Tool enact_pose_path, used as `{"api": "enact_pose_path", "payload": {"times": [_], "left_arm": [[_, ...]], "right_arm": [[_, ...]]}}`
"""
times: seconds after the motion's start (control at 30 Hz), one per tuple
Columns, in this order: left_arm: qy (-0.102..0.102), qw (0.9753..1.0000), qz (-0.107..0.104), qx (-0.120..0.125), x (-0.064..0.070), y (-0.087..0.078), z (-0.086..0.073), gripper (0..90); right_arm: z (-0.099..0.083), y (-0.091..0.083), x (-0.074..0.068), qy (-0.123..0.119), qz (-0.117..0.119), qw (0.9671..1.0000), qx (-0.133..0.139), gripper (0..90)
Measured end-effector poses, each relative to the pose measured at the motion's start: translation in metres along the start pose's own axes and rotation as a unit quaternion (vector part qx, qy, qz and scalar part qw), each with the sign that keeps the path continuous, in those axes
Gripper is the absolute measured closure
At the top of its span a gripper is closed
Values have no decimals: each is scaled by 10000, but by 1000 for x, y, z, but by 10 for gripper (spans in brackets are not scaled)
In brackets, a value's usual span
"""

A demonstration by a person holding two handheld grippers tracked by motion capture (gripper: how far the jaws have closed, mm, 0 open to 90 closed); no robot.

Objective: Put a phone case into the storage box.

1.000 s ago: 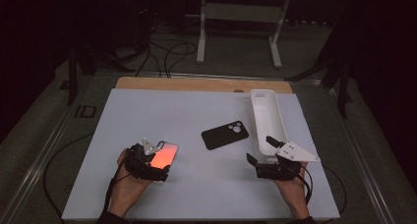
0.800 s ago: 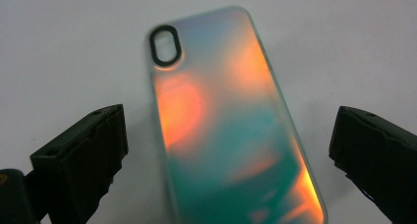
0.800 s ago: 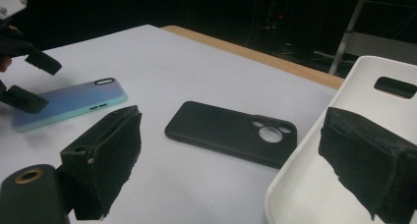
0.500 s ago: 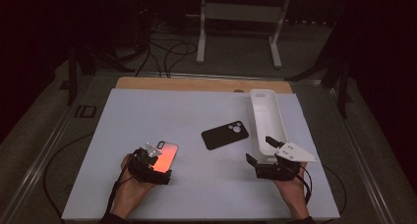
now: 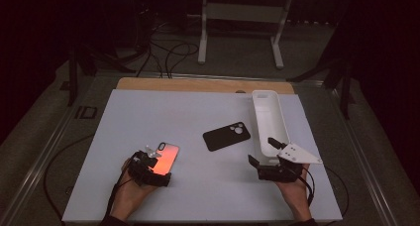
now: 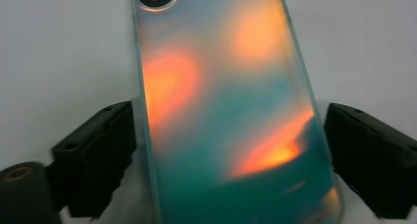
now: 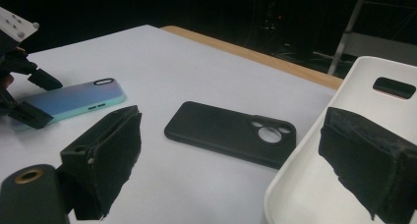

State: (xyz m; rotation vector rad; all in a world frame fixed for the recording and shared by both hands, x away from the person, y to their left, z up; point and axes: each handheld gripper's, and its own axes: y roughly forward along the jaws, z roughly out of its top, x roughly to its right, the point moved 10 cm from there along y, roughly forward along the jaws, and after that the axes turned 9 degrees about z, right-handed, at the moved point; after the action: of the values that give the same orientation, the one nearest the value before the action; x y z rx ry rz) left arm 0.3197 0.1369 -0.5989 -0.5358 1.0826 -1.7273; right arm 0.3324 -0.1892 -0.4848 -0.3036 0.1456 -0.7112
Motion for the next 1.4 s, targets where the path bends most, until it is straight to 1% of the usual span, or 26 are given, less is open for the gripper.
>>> {"api": "enact_pose_path", "payload": {"times": [0.03, 0.1, 0.2, 0.5, 0.6, 0.63, 0.7, 0.8, 0.87, 1.1, 1.17, 1.23, 1.33, 1.4], "left_arm": [[16, 10000, -23, 10, -1, -1, 0, 130], [61, 10000, -55, -5, -2, -1, -1, 132], [72, 10000, -42, -30, -1, 0, -1, 130], [137, 9997, -76, -213, -1, 0, 0, 129], [117, 9997, -60, -186, -2, -1, 0, 143], [87, 9998, -86, -150, -3, -1, 0, 161], [69, 9998, -107, -134, -3, -1, 0, 165], [55, 9999, -110, -39, -4, -3, 2, 168], [0, 9999, -137, 42, -5, -4, 4, 169], [-78, 9994, -158, 302, -8, -13, 11, 170], [-94, 9990, -162, 402, -9, -17, 14, 170], [-68, 9986, -173, 488, -9, -22, 17, 169], [-32, 9977, -140, 664, -8, -28, 22, 169], [-28, 9968, -164, 778, -7, -32, 25, 169]], "right_arm": [[0, 0, 0, -2, -4, 10000, -3, 91], [0, 0, 0, -1, -3, 10000, -2, 90], [0, 0, 0, 1, -6, 10000, -1, 91], [0, 7, -6, -52, 61, 10000, -59, 91], [-1, 7, -6, -51, 73, 9999, -69, 91], [-1, 7, -6, -50, 68, 9999, -69, 91], [0, 7, -6, -51, 65, 9999, -68, 91], [0, 6, -5, -40, 62, 10000, -60, 91], [0, 7, -5, -47, 82, 9999, -58, 91], [-1, 8, -7, -34, 91, 9999, -71, 91], [-1, 9, -7, -25, 101, 9999, -76, 90], [-1, 9, -7, -14, 111, 9999, -86, 91], [-1, 10, -8, 10, 151, 9999, -71, 91], [0, 10, -8, 4, 156, 9999, -69, 91]]}}
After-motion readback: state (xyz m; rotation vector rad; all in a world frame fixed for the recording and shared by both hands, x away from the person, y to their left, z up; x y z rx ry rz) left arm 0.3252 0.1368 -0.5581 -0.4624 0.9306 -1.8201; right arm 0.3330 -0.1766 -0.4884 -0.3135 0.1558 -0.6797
